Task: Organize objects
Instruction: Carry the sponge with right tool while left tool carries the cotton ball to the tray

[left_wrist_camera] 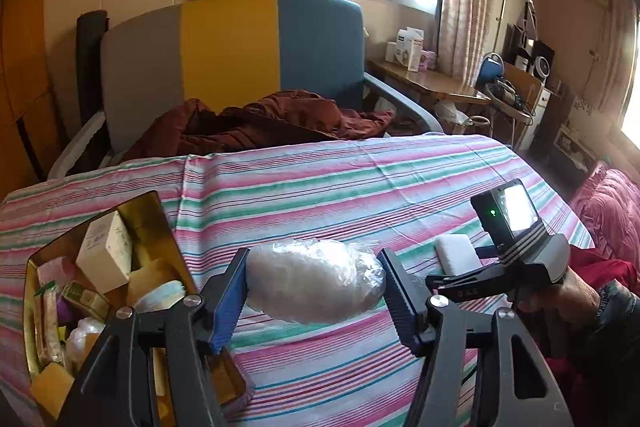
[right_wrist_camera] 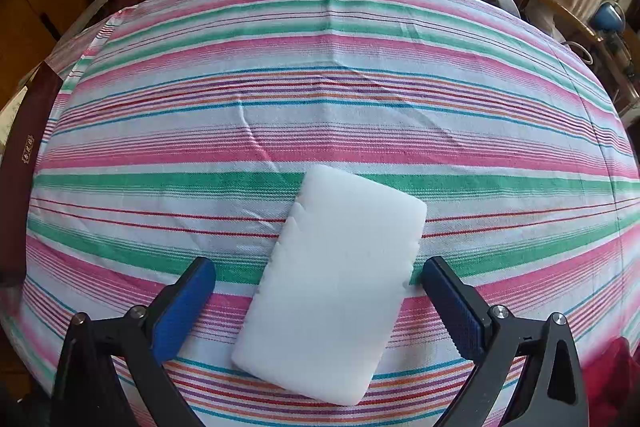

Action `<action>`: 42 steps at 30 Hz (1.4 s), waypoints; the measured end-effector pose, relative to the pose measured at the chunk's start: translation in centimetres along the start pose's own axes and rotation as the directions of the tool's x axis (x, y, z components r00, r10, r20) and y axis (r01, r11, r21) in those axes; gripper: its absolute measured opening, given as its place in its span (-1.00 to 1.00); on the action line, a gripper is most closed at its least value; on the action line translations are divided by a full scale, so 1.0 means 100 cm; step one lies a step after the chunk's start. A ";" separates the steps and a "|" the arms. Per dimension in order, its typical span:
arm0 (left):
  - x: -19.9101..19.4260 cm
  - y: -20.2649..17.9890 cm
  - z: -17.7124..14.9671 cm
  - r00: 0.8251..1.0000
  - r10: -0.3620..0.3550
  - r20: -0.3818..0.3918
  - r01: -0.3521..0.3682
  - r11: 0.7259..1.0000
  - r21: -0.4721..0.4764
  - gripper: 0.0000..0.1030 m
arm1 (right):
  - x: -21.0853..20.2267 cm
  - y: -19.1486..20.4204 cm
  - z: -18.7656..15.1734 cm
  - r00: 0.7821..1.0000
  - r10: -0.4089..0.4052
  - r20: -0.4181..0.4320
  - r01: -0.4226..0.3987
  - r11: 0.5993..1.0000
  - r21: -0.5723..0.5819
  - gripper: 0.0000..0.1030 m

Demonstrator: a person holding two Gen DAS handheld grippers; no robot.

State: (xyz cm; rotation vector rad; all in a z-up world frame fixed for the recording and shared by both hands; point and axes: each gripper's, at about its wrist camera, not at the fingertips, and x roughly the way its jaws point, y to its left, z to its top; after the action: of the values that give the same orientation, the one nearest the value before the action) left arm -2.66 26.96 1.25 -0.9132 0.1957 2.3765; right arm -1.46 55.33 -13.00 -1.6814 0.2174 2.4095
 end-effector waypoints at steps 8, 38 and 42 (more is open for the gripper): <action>-0.011 0.013 -0.002 1.000 0.024 0.018 -0.023 0.999 -0.028 0.24 | -0.020 0.014 -0.026 0.999 -0.020 0.049 0.020 1.000 -0.011 0.15; -0.039 0.085 -0.031 0.993 0.119 0.005 -0.118 0.984 -0.136 0.24 | -0.030 0.058 -0.021 0.990 -0.004 0.143 0.012 0.998 -0.058 0.10; -0.054 0.124 -0.042 0.990 0.139 0.003 -0.135 0.965 -0.224 0.24 | -0.040 0.069 -0.016 0.987 0.031 0.157 -0.020 0.997 -0.073 0.10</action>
State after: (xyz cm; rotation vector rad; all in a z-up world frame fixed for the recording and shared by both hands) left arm -4.06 12.89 0.77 -1.0083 -0.0184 2.5728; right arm -0.36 47.99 -9.74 -1.5141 0.1312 2.5828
